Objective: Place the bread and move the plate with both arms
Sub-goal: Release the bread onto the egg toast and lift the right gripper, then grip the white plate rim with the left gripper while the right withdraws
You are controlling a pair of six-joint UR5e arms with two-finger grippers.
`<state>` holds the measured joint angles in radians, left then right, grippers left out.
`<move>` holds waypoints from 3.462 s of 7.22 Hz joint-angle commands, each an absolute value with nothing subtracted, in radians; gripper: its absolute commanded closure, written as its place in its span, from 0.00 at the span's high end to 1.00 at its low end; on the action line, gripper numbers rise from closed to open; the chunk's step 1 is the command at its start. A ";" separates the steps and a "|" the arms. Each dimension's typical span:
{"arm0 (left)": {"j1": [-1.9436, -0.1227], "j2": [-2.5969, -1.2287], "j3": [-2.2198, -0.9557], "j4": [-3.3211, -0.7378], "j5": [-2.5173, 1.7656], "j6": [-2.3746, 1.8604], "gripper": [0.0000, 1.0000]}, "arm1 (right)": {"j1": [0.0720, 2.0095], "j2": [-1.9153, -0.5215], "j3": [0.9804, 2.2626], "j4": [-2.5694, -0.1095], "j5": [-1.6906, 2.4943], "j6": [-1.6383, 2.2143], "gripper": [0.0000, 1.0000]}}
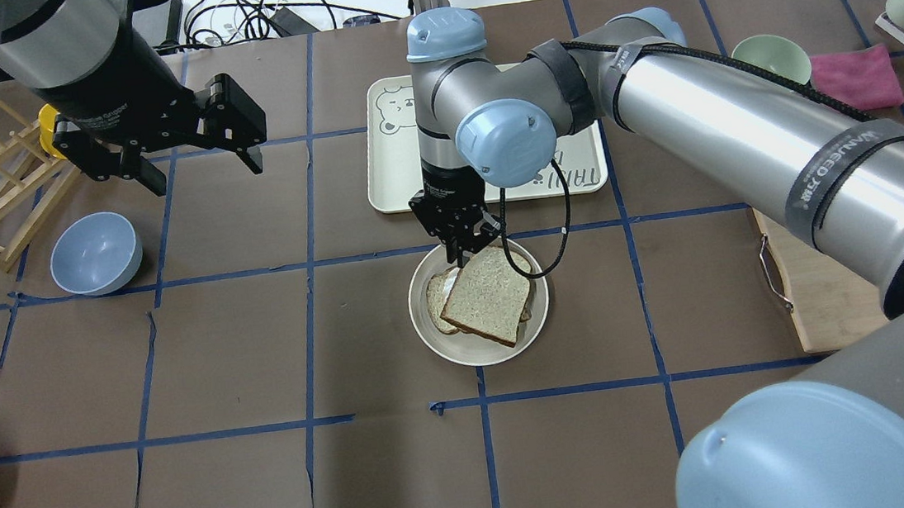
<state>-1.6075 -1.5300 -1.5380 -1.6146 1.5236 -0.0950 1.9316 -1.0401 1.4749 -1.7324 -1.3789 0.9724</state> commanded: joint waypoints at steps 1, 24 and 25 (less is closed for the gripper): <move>-1.598 -1.554 -1.580 -1.617 1.525 -0.087 1.00 | 1.934 -1.054 1.470 -1.749 -1.365 0.953 0.65; -1.833 -1.907 -1.930 -0.874 1.488 -0.356 0.00 | 1.612 -1.519 1.483 -1.545 -1.600 -0.003 1.00; -1.822 -1.902 -1.899 -0.879 1.485 -0.356 0.00 | 1.612 -1.522 1.483 -1.545 -1.600 -0.002 1.00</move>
<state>-1.8312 -1.9065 -1.9379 -0.8741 1.4896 -0.3560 1.6123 -1.5170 1.4836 -1.5418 -1.6004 -0.0025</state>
